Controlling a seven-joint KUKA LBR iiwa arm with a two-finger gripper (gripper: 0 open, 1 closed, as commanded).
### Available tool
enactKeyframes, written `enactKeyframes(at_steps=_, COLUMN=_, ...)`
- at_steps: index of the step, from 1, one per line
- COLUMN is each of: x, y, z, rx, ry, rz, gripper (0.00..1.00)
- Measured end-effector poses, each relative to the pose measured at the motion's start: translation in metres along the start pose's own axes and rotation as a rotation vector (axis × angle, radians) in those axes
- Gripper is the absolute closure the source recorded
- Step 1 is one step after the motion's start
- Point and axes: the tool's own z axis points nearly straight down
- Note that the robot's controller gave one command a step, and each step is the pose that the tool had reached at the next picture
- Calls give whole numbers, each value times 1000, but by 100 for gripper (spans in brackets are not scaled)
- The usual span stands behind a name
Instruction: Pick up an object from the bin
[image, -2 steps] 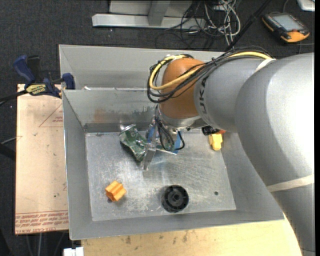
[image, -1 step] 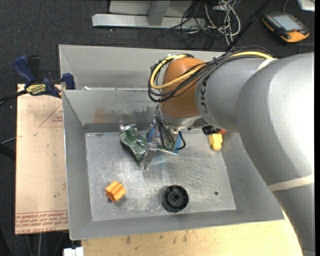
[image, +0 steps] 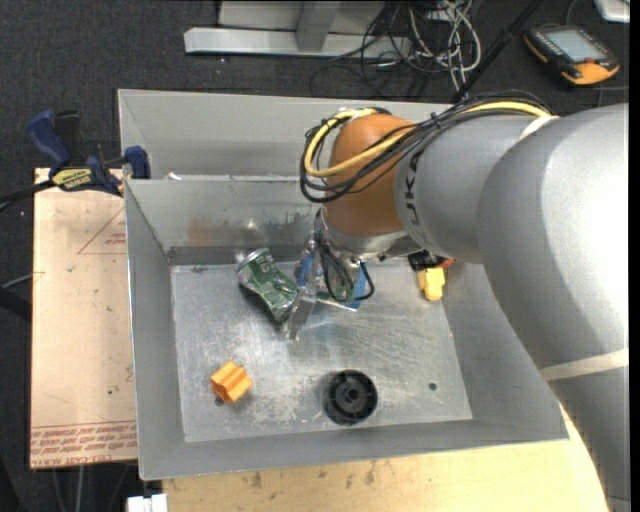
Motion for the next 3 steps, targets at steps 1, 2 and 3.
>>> enactKeyframes(at_steps=1, x=3, y=1, z=-9, rx=4, ry=15, rz=-2, gripper=100)
enactKeyframes(at_steps=2, x=4, y=1, z=-28, rx=5, ry=22, rz=-3, gripper=100)
enactKeyframes(at_steps=3, x=3, y=1, z=-51, rx=4, ry=21, rz=-3, gripper=100)
